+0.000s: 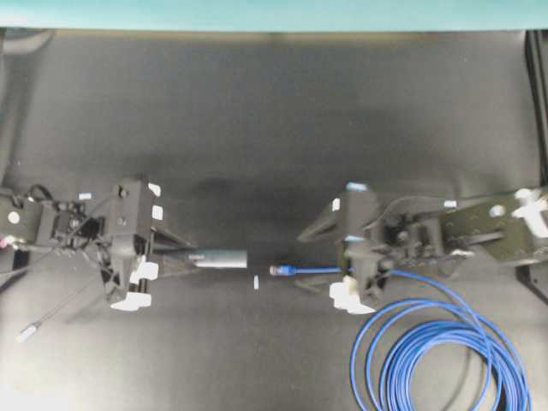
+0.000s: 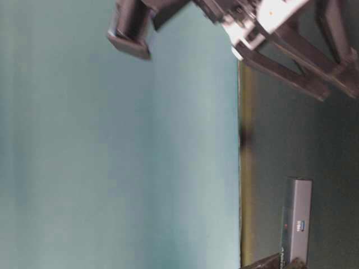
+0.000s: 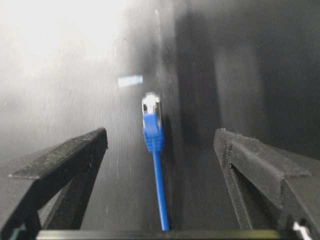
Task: Insert the LAN cable into the hub.
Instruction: 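Grasp the blue LAN cable behind its plug with the right gripper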
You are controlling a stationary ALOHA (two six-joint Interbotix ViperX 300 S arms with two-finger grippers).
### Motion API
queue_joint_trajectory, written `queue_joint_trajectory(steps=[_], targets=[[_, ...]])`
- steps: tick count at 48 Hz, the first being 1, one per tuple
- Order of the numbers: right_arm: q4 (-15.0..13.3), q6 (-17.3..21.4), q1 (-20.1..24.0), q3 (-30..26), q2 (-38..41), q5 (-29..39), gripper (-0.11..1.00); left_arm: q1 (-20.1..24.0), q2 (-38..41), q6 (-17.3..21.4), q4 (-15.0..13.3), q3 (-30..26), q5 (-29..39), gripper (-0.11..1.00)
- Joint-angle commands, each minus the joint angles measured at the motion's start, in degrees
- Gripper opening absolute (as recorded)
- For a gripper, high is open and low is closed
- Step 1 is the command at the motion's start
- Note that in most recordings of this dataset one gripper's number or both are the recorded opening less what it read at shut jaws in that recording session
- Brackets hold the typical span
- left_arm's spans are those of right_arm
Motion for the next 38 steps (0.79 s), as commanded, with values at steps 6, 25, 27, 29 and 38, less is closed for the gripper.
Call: queue_joint_trajectory(steps=[6, 25, 27, 29, 38], targets=[[0.0, -0.26, 1.05, -2.55, 3.52, -0.09, 0.83, -0.09, -0.79, -0.26, 0.18, -0.53, 0.0, 0.28], [0.0, 0.0, 2.55, -3.34, 5.8, 4.57, 0.57, 0.09, -0.79, -0.26, 0.18, -0.26, 1.14, 0.28], [0.0, 0.09, 2.72, -3.34, 5.54, 4.31, 0.47, 0.18, -0.88, -0.26, 0.18, -0.18, 1.05, 0.28], [0.0, 0.18, 2.9, -3.34, 5.27, 3.78, 0.35, 0.18, -0.79, -0.26, 0.18, -0.26, 1.05, 0.28], [0.26, 1.49, 2.81, -3.25, 2.02, 3.16, 0.1, 0.18, -1.14, -0.53, 0.18, -1.49, 2.55, 0.28]])
